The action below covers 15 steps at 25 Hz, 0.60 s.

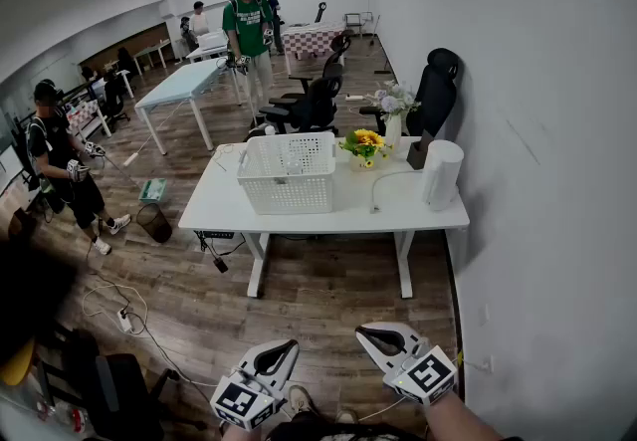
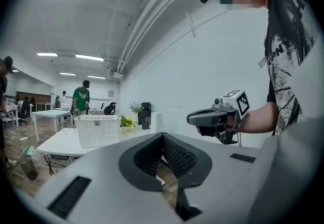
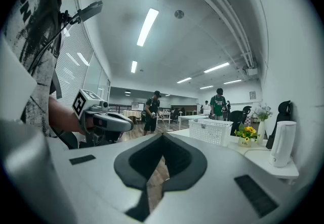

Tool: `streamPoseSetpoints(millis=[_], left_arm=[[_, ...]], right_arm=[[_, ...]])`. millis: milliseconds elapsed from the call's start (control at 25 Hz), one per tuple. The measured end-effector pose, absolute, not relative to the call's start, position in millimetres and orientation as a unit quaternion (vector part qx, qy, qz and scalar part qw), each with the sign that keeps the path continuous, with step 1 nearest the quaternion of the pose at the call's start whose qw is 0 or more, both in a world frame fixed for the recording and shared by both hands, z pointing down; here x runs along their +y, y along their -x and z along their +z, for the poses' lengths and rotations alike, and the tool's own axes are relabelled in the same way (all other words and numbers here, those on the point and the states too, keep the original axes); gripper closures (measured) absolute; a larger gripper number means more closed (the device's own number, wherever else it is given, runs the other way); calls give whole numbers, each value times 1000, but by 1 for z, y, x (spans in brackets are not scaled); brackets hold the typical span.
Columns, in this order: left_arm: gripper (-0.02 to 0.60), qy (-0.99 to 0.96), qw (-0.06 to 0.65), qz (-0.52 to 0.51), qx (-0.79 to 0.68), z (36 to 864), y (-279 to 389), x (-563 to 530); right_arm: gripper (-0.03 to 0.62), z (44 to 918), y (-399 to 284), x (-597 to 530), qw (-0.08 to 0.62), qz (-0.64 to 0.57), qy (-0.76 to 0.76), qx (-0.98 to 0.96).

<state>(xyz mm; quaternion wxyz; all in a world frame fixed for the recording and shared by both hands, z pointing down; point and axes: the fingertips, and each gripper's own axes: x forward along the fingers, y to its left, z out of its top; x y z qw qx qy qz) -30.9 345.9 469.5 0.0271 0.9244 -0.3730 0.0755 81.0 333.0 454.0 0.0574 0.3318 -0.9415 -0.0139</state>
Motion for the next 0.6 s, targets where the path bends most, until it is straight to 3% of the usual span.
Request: streamPoseSetpoints(millis=[600], left_arm=[[571, -923, 30, 70, -377, 469, 31, 340]], right_arm=[[571, 458, -70, 333, 47, 17, -301, -952]])
